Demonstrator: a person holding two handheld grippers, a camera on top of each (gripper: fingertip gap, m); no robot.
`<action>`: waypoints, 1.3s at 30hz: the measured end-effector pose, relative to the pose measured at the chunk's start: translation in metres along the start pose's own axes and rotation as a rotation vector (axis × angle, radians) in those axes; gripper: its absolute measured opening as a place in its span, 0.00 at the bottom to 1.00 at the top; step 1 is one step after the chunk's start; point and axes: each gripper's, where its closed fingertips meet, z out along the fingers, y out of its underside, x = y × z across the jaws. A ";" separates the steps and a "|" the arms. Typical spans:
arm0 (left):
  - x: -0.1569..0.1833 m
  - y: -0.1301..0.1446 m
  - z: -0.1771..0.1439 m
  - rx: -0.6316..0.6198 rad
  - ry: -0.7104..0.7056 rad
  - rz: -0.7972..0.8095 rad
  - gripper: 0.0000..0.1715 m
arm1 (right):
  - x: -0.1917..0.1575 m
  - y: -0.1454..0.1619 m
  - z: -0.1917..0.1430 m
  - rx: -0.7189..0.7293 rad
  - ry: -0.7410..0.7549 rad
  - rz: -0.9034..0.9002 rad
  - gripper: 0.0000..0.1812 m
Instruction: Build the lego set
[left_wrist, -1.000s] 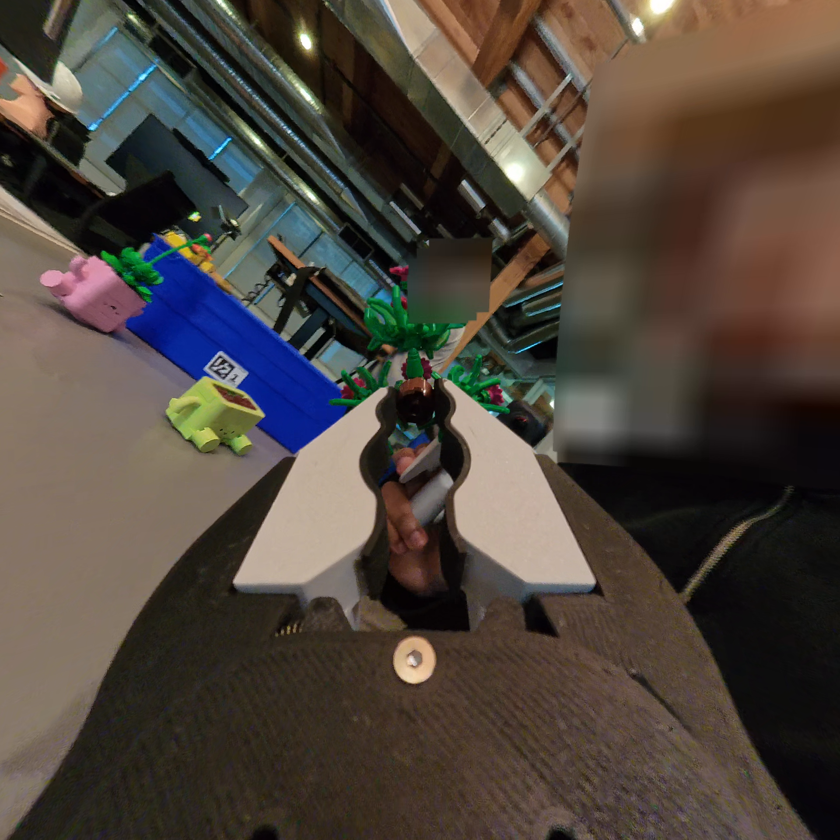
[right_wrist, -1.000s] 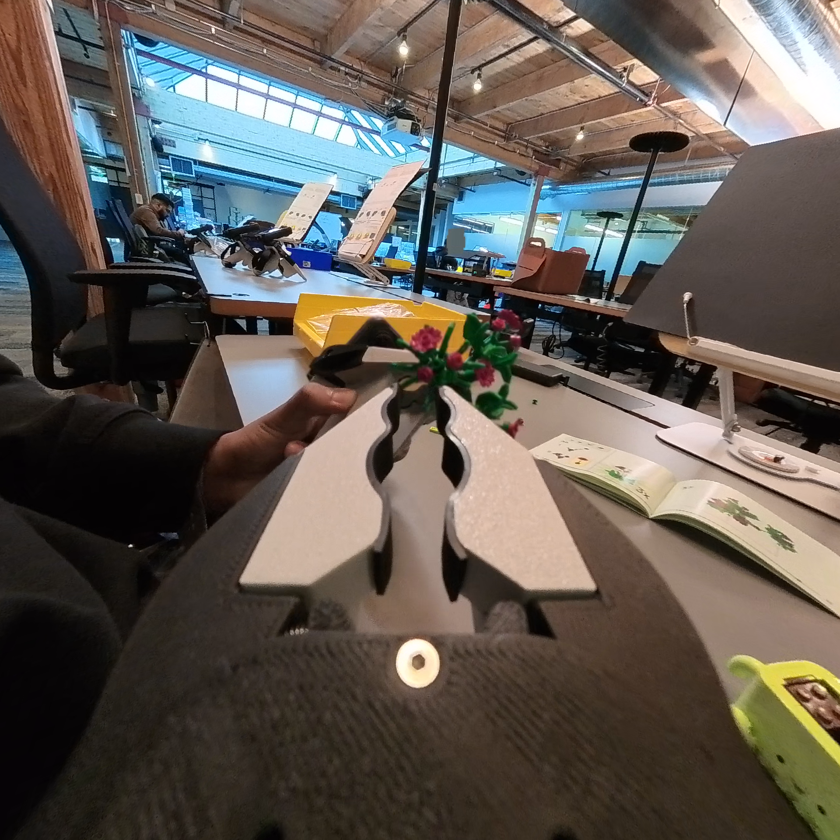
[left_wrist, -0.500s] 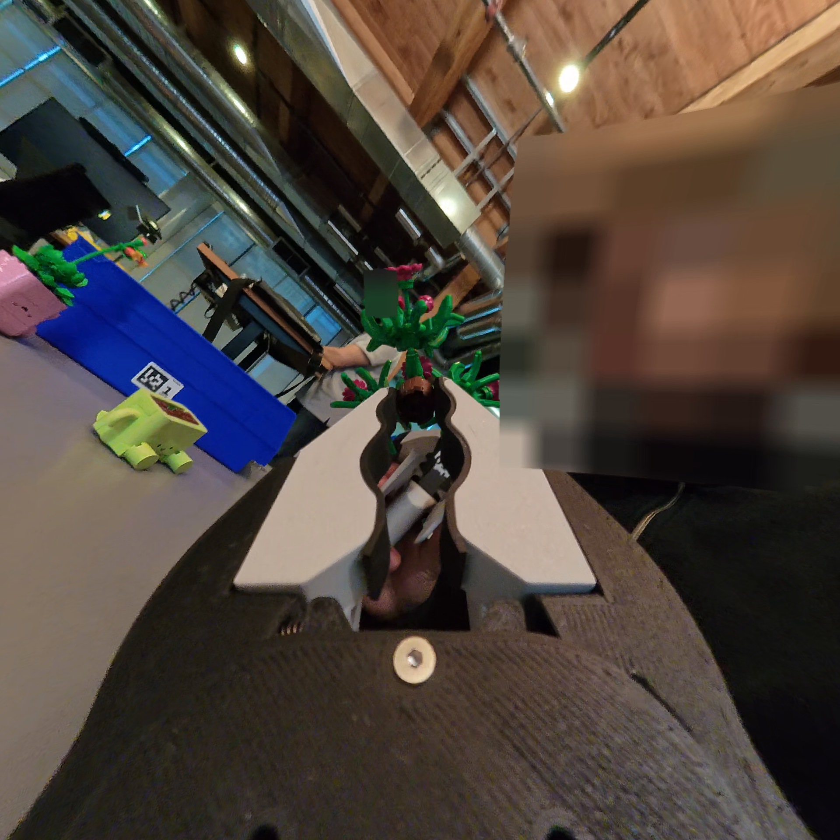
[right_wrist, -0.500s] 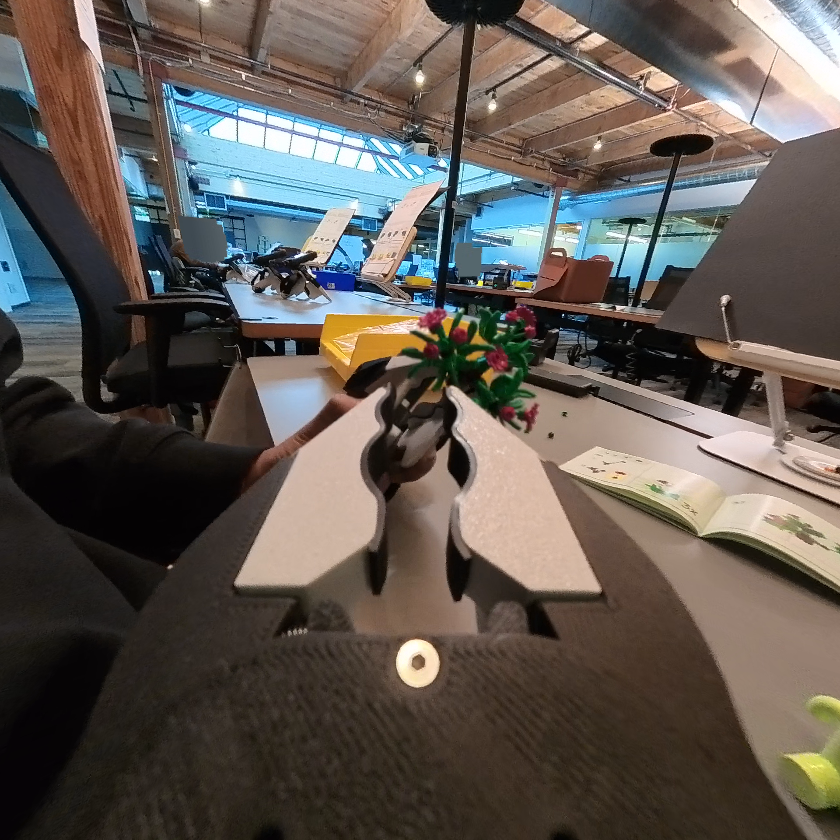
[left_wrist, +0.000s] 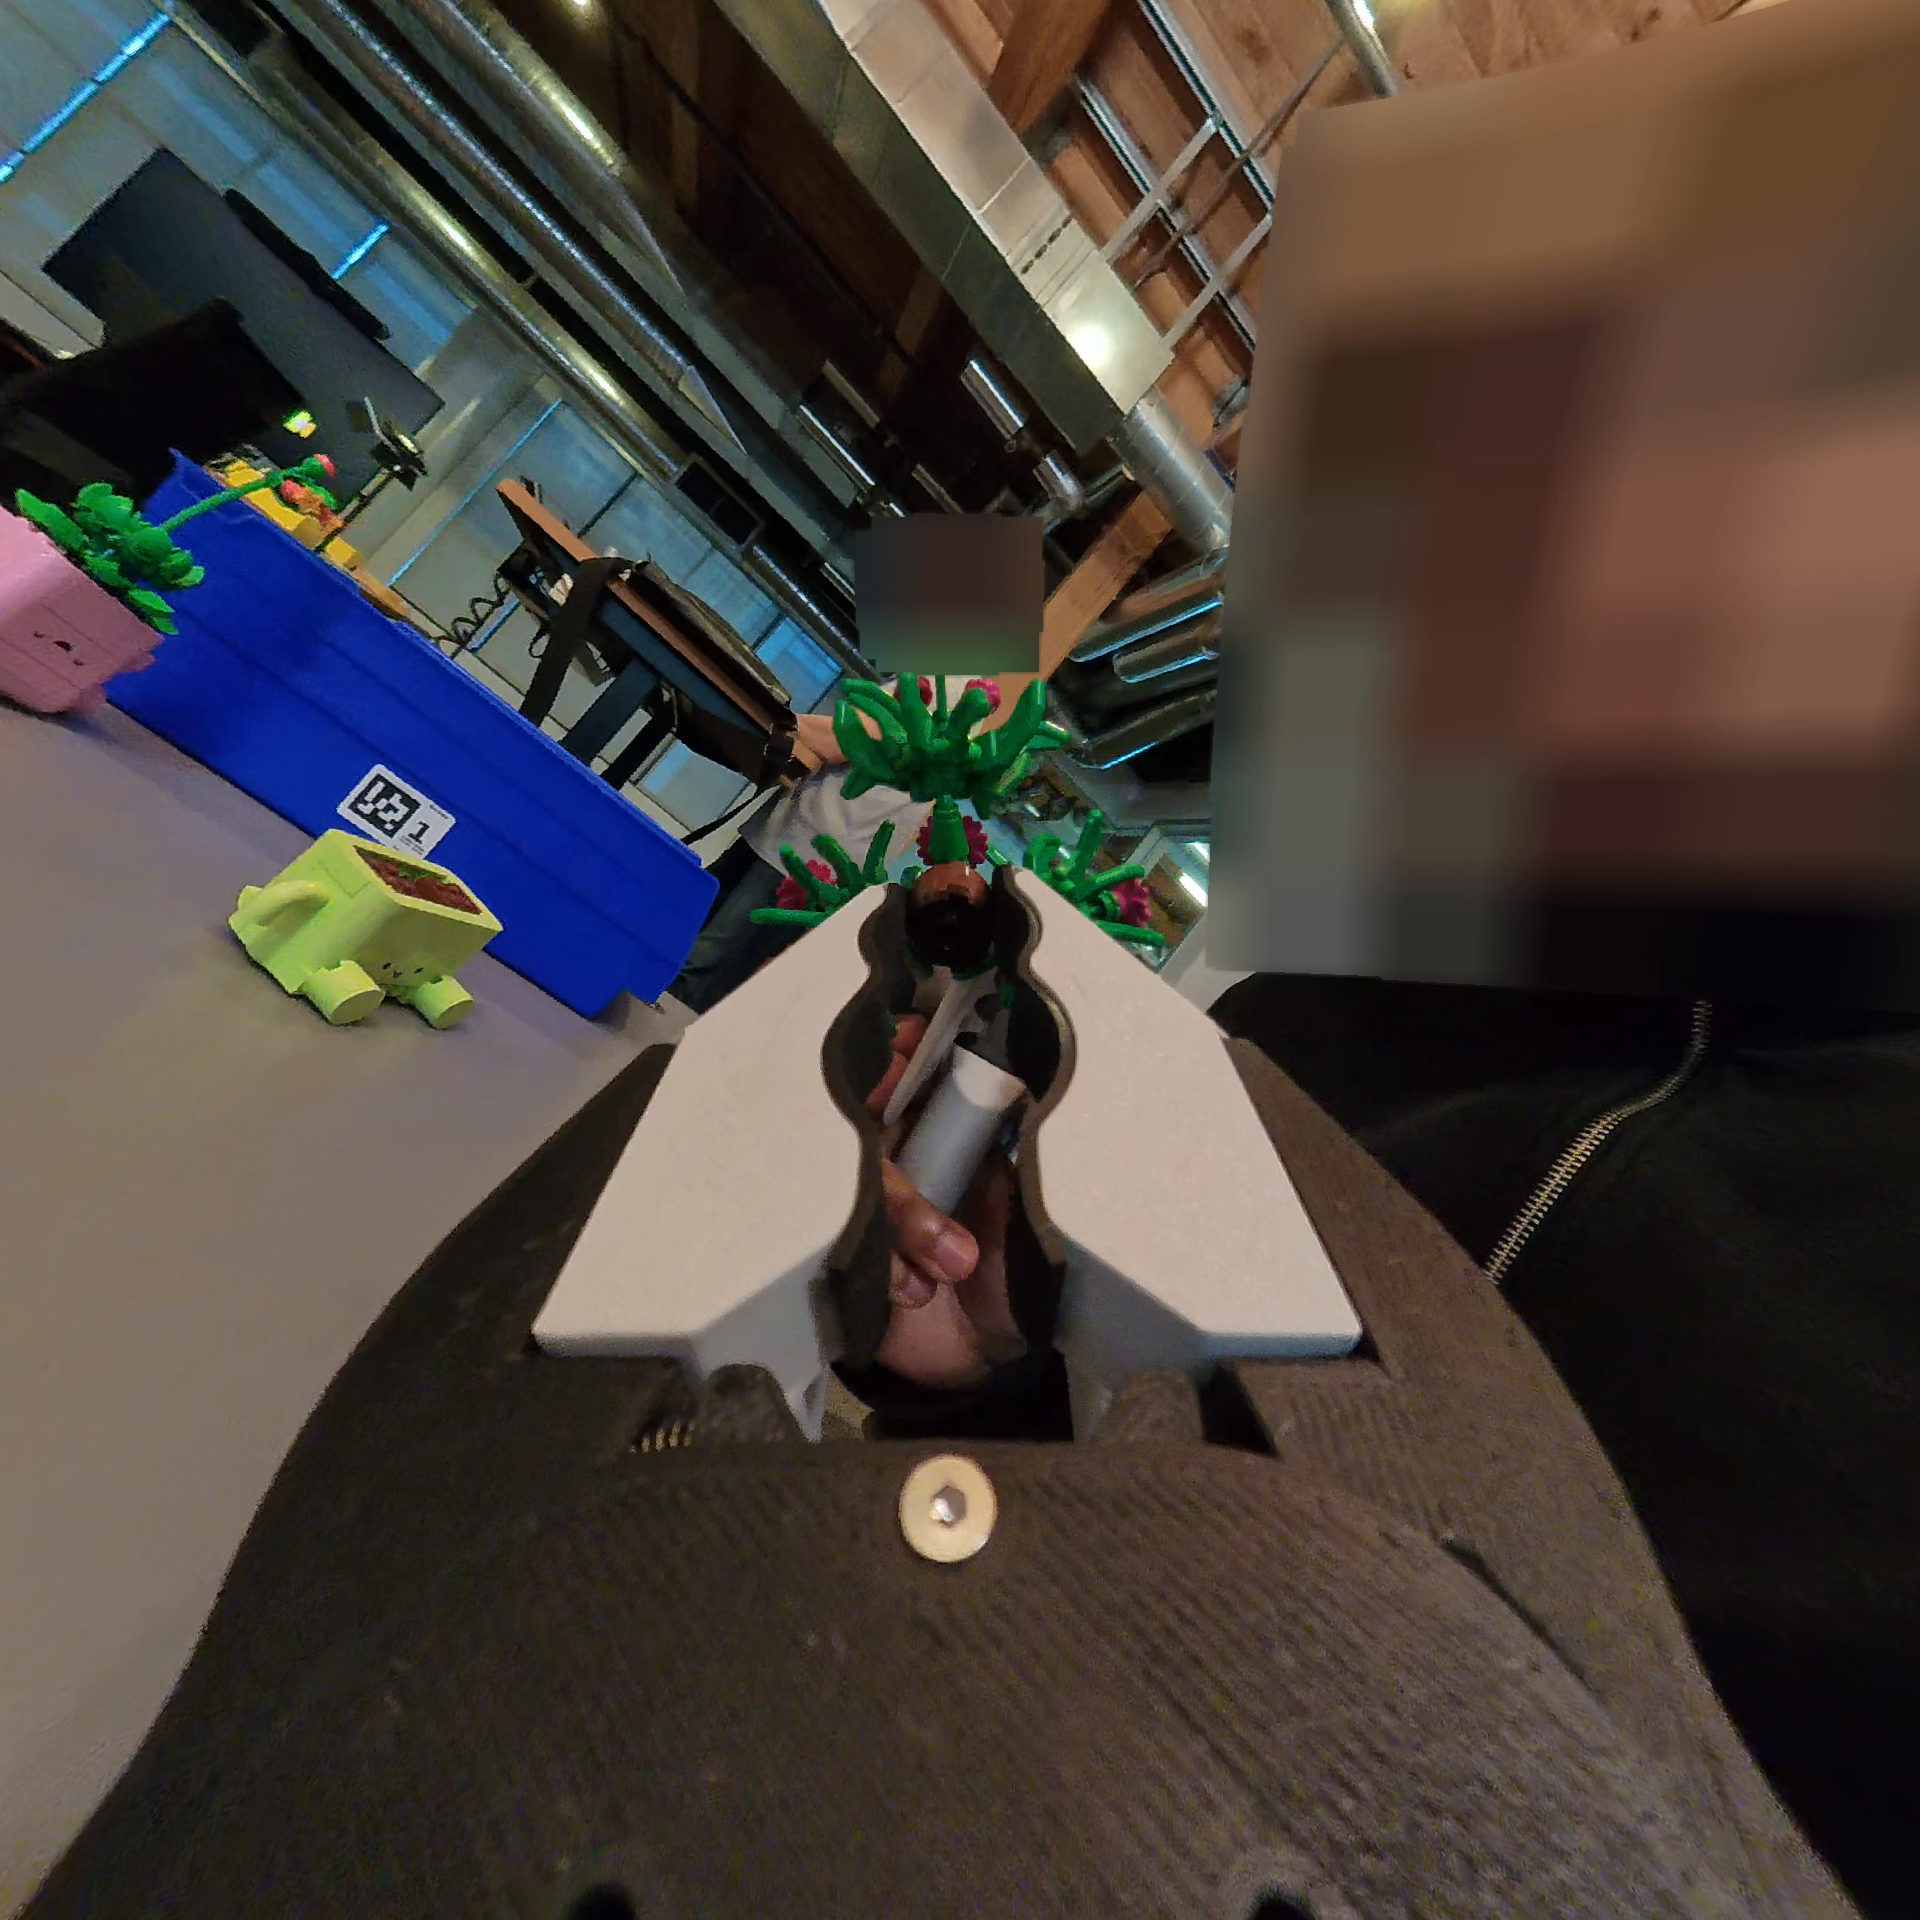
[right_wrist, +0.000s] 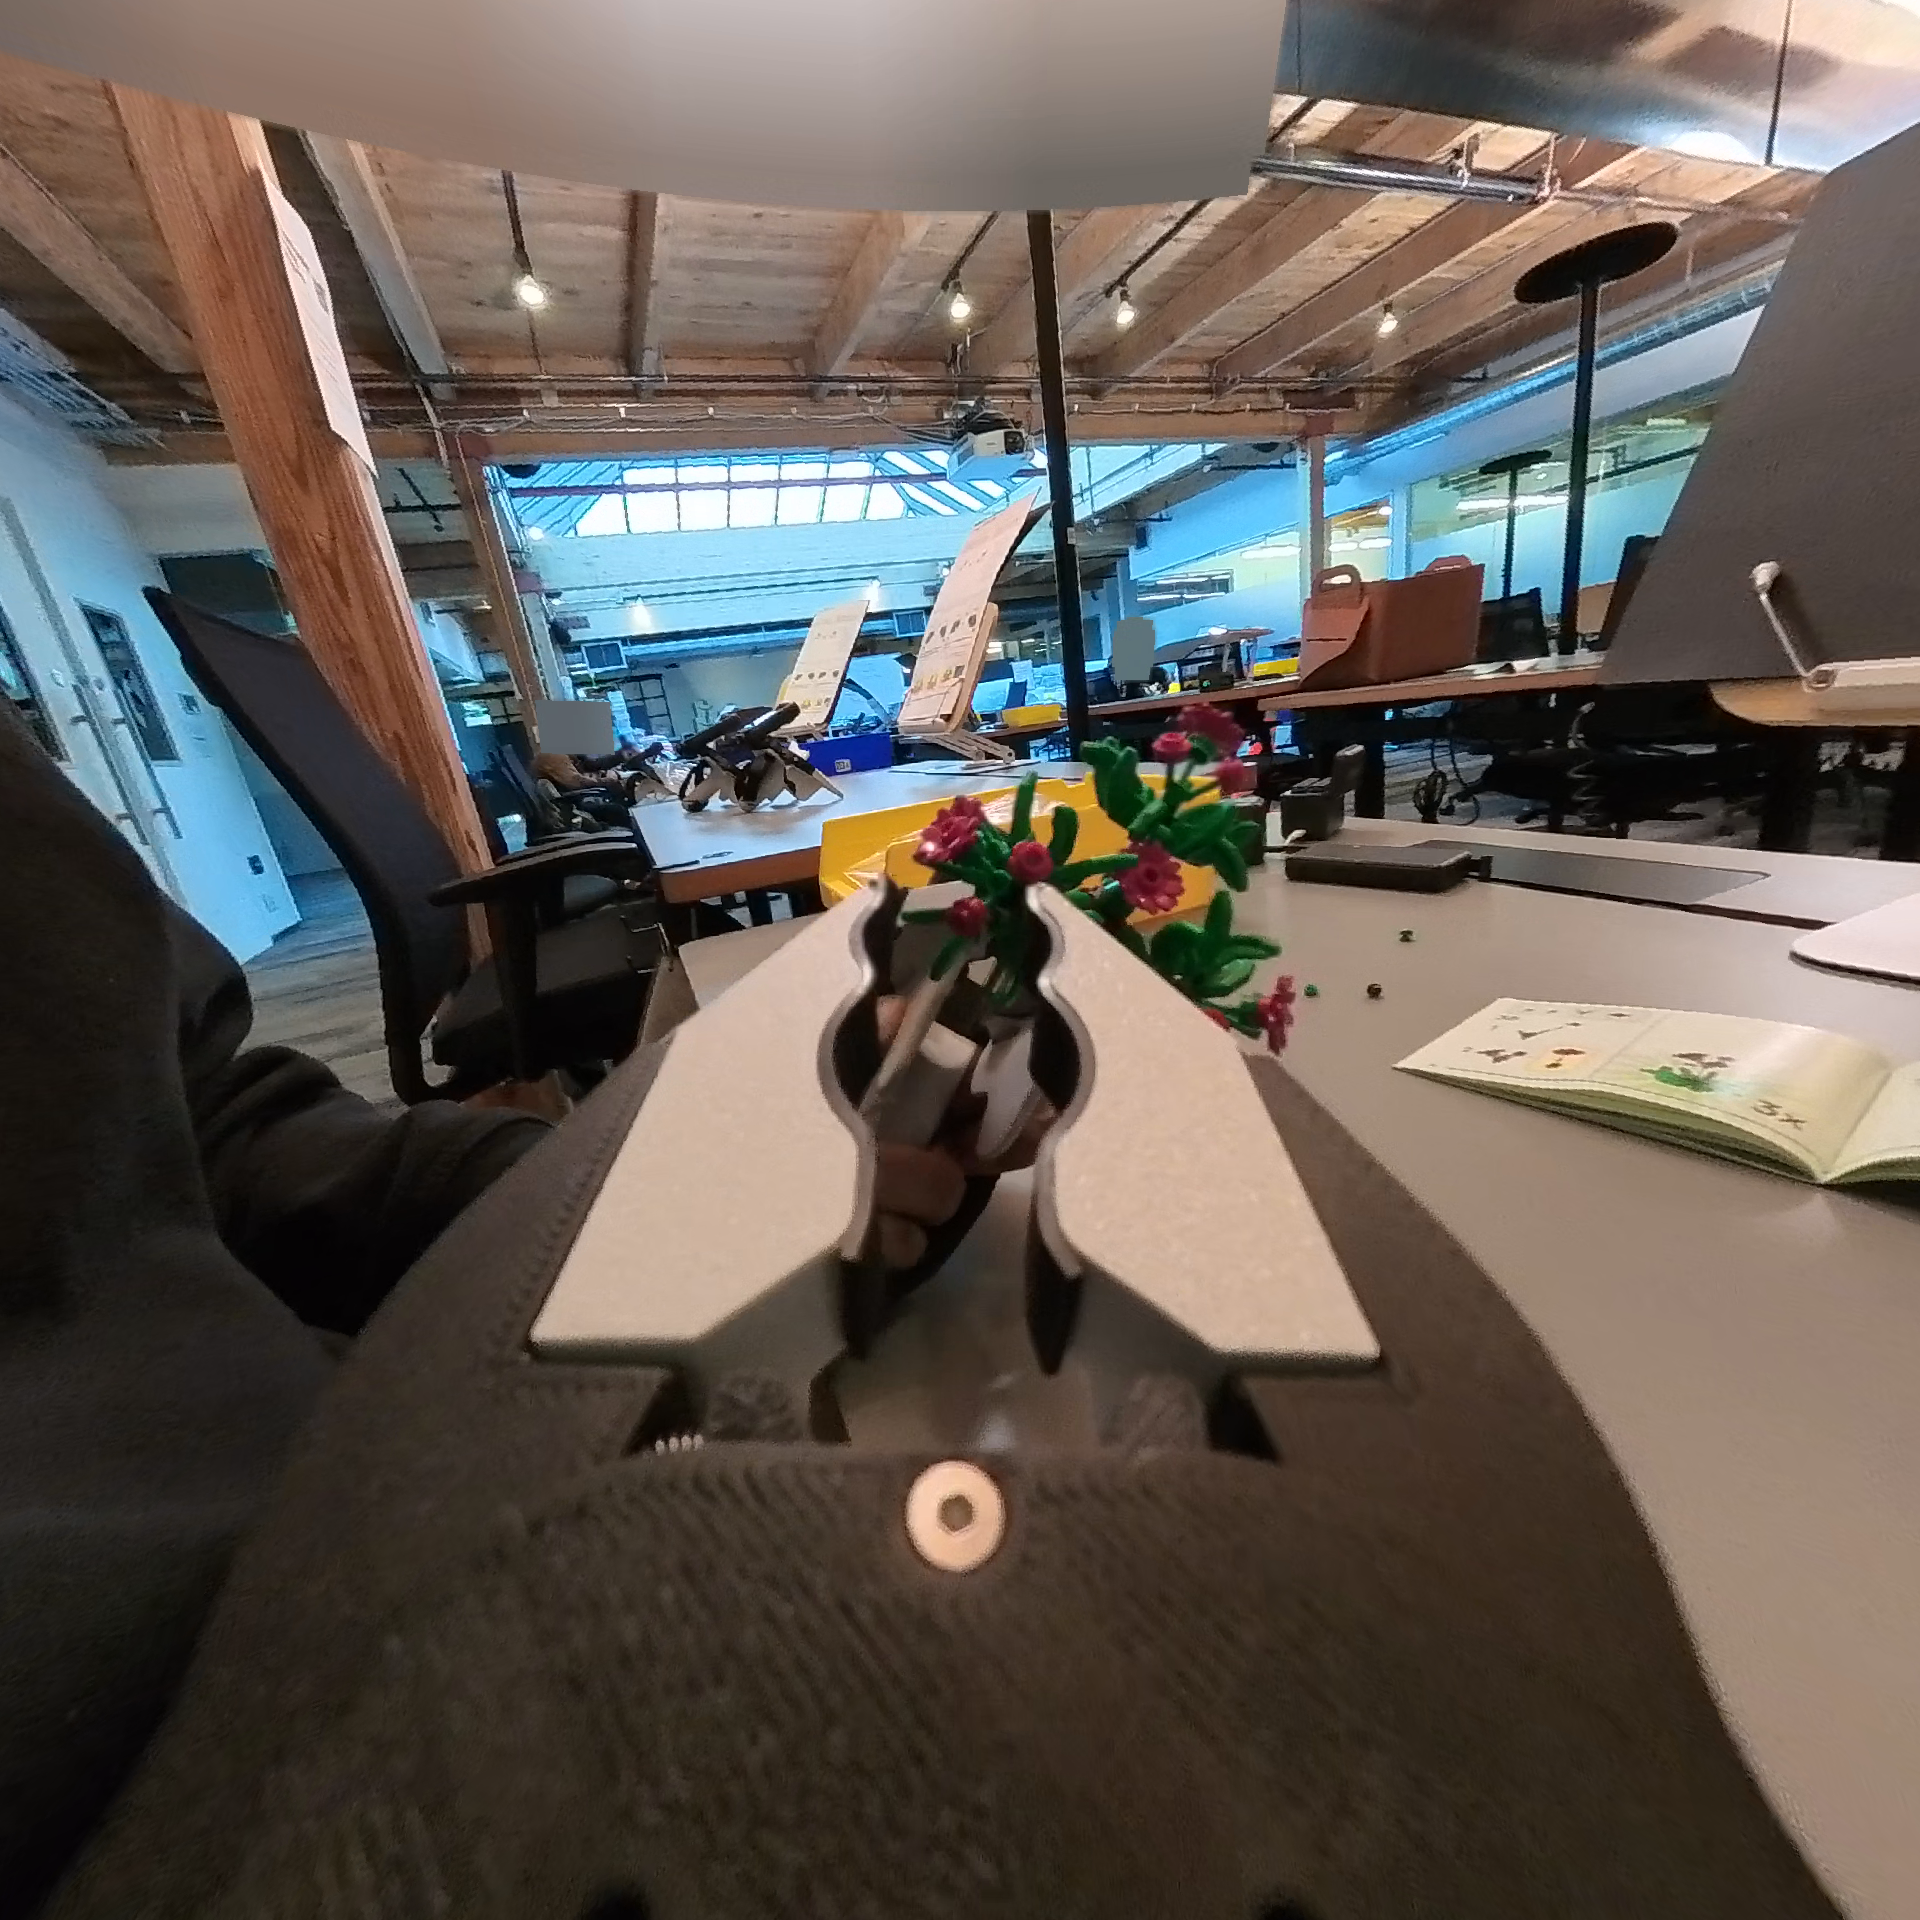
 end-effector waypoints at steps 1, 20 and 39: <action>-0.001 0.000 0.000 -0.003 -0.007 0.005 0.07 | 0.000 0.000 0.000 0.003 -0.001 0.006 0.12; -0.009 0.002 0.001 -0.010 -0.135 0.122 0.07 | 0.003 0.005 0.000 -0.047 0.046 -0.089 0.14; -0.011 0.003 0.000 -0.012 -0.177 0.165 0.08 | 0.004 0.009 0.001 -0.090 0.087 -0.192 0.13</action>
